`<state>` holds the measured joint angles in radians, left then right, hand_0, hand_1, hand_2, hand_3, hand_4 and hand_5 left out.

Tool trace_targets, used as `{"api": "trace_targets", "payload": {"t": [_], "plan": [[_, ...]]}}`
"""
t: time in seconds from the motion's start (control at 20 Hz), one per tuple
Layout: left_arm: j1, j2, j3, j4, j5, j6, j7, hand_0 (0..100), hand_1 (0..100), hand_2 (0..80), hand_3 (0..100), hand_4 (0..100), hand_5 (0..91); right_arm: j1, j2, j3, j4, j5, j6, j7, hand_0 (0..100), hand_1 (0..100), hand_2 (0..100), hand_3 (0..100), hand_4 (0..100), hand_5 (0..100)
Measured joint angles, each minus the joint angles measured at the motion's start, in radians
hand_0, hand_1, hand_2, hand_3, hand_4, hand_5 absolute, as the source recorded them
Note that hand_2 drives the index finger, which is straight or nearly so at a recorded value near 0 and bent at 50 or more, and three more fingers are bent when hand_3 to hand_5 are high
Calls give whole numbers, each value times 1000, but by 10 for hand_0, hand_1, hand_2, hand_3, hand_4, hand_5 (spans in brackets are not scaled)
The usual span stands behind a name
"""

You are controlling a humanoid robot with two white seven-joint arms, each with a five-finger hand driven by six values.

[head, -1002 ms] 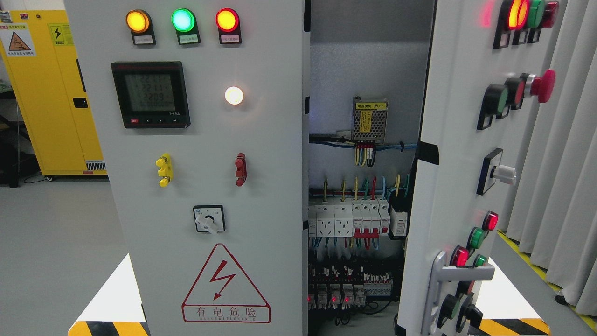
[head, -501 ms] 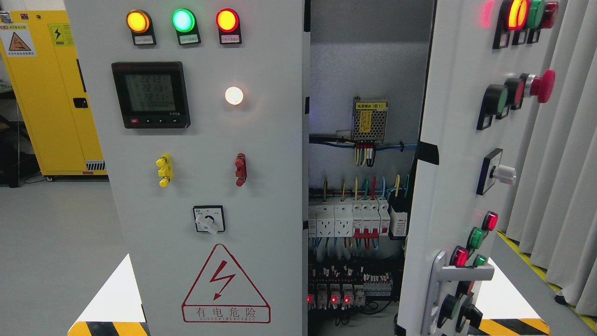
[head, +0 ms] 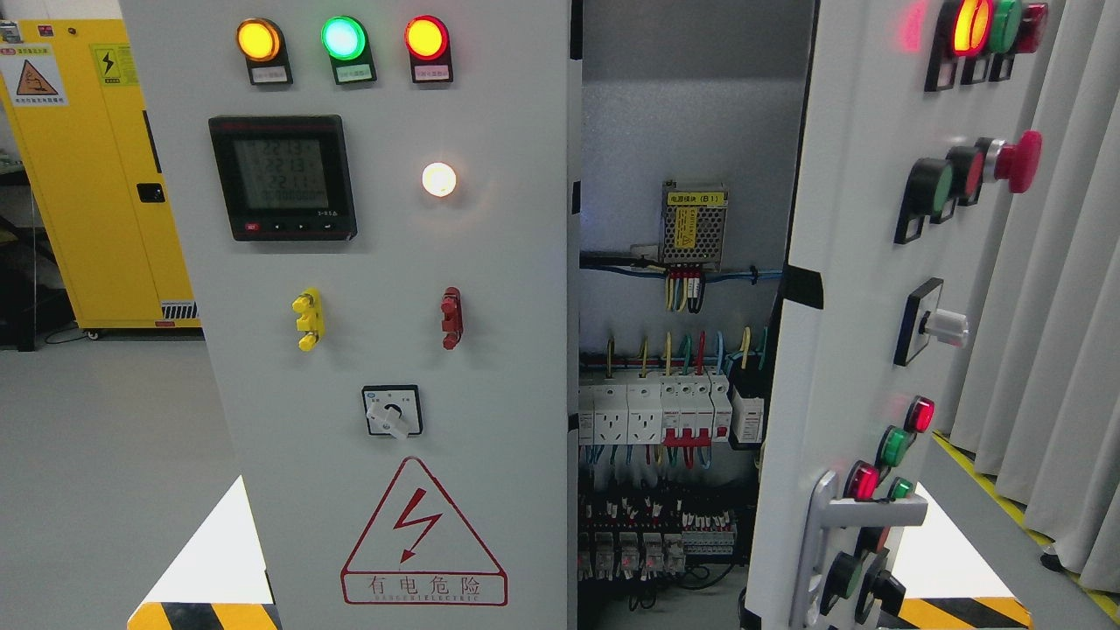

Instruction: Open door with both hands

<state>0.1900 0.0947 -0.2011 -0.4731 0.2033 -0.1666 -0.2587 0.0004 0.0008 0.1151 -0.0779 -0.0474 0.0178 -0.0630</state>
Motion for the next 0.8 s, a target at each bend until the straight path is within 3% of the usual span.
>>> {"api": "trace_targets", "payload": {"t": [0.25, 0.45, 0.8], "plan": [[51, 78, 14, -205, 20, -66, -234, 120, 556, 0, 0, 0, 0, 0, 0, 0, 1, -1, 0, 0, 0, 500, 40, 0, 0, 0], [70, 156, 10, -378, 67, -96, -345, 120, 556, 0, 0, 0, 0, 0, -1, 1, 2, -1, 0, 0, 0, 500, 40, 0, 0, 0], [81, 318, -15, -689, 262, -112, -458, 120, 556, 0, 0, 0, 0, 0, -1, 1, 2, -1, 0, 0, 0, 500, 40, 0, 0, 0]]}}
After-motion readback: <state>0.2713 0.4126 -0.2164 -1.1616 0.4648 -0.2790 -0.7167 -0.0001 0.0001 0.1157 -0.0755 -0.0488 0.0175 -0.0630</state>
